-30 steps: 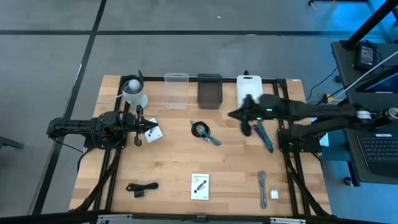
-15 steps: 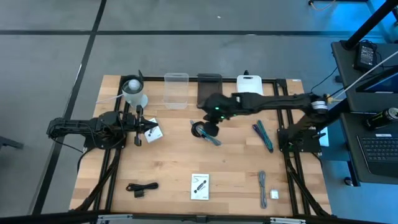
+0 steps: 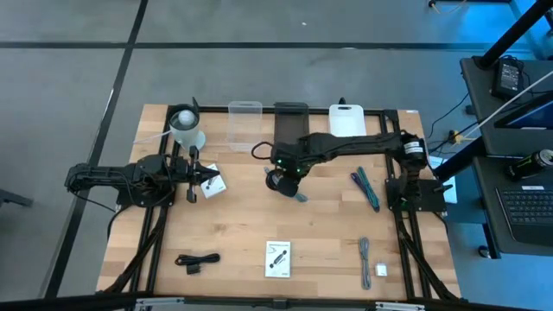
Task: Pick and place items into bin
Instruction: Put the left blue charger cable into the black bin
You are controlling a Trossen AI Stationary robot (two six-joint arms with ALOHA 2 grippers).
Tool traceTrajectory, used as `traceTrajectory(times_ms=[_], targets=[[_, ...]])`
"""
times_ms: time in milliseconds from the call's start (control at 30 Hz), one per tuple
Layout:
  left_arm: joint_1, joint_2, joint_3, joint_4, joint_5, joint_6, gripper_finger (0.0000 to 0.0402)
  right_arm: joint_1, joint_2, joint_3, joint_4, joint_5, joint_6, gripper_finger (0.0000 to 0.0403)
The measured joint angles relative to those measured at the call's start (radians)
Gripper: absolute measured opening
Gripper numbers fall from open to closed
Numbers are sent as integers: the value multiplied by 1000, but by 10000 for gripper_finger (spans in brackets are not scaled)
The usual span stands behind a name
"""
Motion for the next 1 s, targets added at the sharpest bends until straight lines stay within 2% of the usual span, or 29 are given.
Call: traceTrajectory(times_ms=[300, 500, 833, 1000], targets=[[0, 0, 0, 0, 0, 0, 2, 39, 80, -3, -35, -8, -4, 179], [0, 0, 0, 0, 0, 0, 2, 57, 142, -3, -38, -6, 0, 226], [0, 0, 0, 0, 0, 0, 2, 78, 238, -4, -45, -6, -7, 236], [0, 0, 0, 0, 0, 0, 2, 78, 269, -4, -47, -6, -8, 209]])
